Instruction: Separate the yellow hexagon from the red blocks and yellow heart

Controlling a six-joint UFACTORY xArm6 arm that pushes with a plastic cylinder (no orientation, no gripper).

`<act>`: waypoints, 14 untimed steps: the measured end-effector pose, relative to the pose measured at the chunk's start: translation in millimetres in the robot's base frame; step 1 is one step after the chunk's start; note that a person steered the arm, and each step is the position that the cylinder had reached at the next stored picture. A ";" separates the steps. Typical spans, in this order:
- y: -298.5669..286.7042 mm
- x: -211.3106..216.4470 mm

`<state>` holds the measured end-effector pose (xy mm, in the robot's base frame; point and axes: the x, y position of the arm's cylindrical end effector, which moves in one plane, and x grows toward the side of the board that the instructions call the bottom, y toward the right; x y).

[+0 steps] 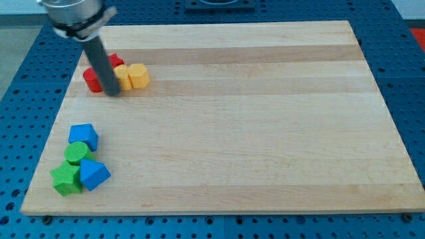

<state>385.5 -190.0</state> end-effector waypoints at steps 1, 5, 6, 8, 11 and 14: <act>48.0 -30.5; 80.6 -51.0; 68.4 -32.0; 32.6 -115.3; 73.3 -97.4; 158.4 -89.1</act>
<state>296.4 -31.6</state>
